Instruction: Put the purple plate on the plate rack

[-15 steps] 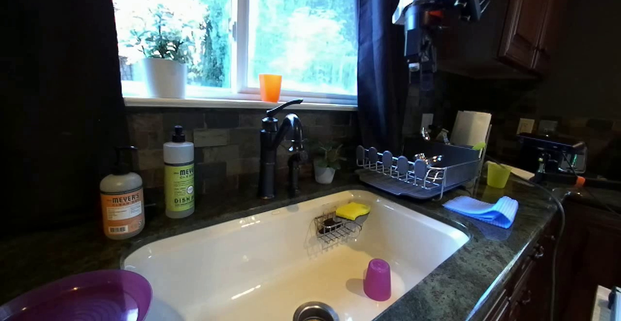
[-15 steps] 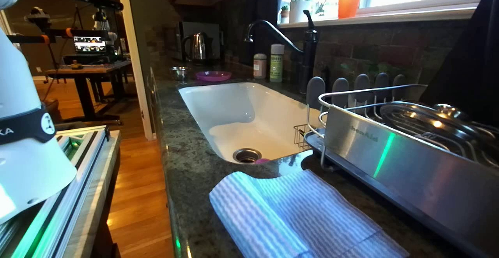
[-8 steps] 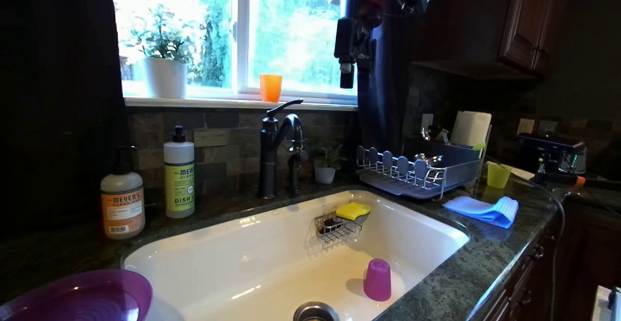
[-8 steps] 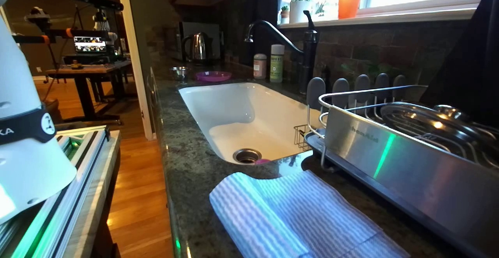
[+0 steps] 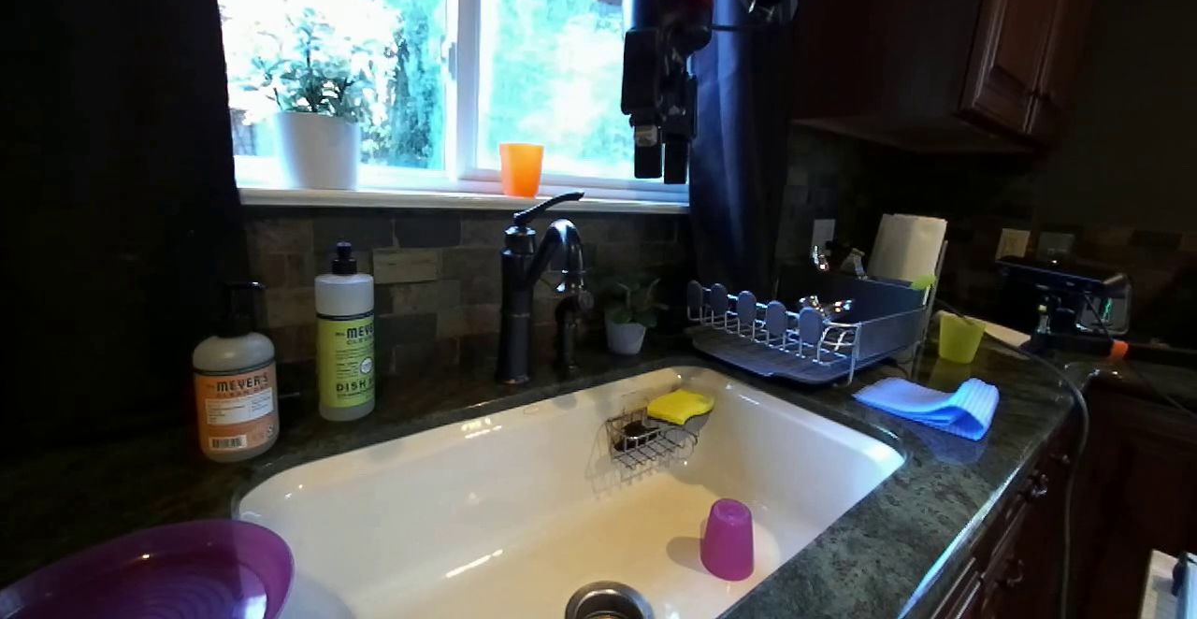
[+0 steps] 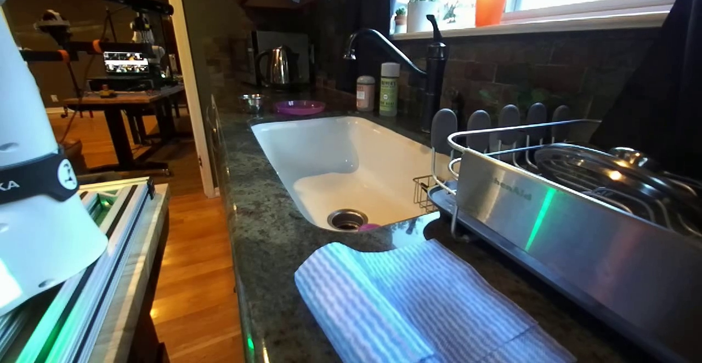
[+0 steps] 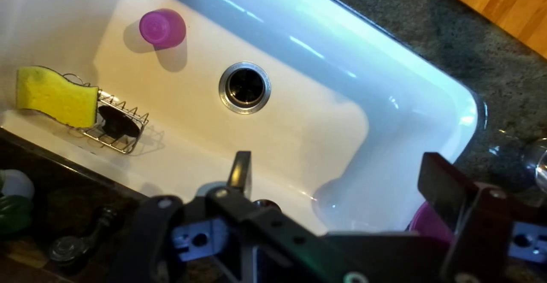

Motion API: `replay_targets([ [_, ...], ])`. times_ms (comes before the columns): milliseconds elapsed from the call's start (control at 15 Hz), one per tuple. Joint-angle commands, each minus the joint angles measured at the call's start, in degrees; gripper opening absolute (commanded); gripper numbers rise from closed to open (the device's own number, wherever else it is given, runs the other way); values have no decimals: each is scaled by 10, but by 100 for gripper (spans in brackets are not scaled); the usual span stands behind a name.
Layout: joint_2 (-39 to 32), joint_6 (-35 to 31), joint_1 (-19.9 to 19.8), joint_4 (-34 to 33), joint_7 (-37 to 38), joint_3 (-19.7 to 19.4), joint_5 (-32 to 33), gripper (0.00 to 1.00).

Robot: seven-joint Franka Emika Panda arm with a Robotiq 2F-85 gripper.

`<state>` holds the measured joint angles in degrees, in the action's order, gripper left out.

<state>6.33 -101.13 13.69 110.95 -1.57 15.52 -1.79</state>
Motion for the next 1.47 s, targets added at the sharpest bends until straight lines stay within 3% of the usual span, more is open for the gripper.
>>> replay_targets([
  [0, -50, -53, 16, -39, 0, 12, 2, 100],
  [200, -134, -107, 41, -102, 31, 39, 26, 100],
  [667, -333, -91, 118, -230, 98, 39, 37, 100],
  [733, -353, -89, 123, -244, 66, 44, 32, 100],
  [800, -308, -109, 113, -197, 72, 36, 27, 100],
  [1000, -350, -109, 128, -228, 68, 35, 26, 100],
  [1400, -352, -106, 129, -241, 67, 34, 26, 100],
])
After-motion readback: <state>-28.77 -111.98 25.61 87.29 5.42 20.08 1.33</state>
